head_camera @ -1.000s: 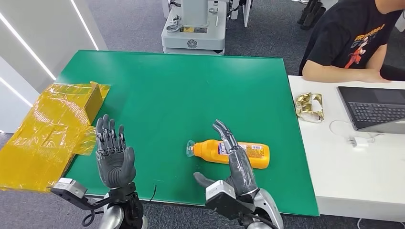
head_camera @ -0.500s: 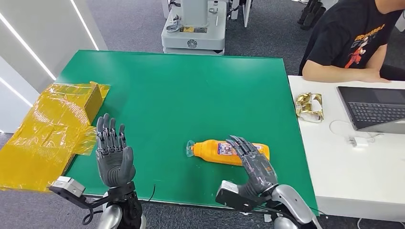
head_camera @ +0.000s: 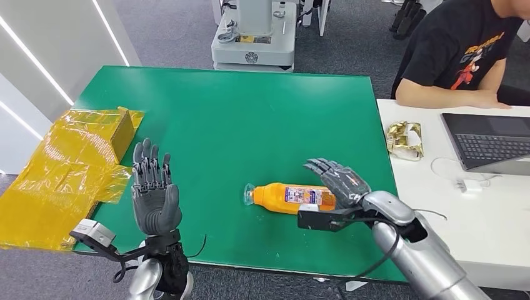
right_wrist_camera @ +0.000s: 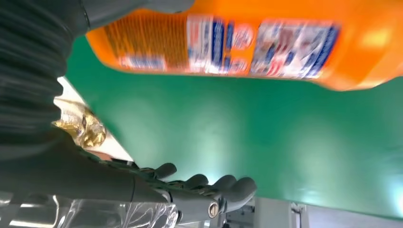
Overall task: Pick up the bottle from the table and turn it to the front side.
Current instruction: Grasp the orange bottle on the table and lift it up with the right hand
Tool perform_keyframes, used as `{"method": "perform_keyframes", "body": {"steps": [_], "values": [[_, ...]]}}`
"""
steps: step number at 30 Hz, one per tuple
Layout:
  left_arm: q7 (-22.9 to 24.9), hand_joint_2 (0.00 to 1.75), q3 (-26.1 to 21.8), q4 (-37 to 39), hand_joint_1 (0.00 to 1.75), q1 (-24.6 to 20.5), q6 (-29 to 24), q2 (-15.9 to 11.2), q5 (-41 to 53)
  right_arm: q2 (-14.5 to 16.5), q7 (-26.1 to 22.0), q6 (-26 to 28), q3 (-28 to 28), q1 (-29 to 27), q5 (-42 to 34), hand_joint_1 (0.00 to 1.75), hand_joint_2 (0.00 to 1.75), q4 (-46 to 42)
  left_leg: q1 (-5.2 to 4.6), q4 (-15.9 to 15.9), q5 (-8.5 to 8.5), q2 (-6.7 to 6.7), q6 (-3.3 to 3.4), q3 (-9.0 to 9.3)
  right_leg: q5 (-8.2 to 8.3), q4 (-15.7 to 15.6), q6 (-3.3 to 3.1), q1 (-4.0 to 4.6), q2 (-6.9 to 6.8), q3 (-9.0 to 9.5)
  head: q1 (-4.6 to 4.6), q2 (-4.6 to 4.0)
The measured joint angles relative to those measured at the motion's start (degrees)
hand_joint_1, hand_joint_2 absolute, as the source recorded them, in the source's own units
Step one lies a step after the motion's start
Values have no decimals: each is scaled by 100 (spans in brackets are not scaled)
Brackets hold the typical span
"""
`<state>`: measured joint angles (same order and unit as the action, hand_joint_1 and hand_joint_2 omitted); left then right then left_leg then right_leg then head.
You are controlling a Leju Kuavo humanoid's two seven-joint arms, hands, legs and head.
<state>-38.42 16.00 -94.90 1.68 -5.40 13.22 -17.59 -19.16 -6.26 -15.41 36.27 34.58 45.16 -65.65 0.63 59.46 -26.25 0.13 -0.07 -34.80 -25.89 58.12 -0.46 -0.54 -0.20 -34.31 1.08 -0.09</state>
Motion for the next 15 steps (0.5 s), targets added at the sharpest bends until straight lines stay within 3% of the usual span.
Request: {"method": "perform_keyframes", "body": {"steps": [4,15], "values": [[4,175,0,42,0,-68,0,-1,-27,74,-56,-43,377,667,-20,0,175,732,0,1,2,-6,1,-2,0,0,0,0,-6,1,1,0],[19,175,0,156,0,-179,-114,-29,-169,378,-428,-535,1229,1761,-280,0,175,2137,0,2,1,-8,2,-7,0,-2,1,0,-7,-2,1,0]]}}
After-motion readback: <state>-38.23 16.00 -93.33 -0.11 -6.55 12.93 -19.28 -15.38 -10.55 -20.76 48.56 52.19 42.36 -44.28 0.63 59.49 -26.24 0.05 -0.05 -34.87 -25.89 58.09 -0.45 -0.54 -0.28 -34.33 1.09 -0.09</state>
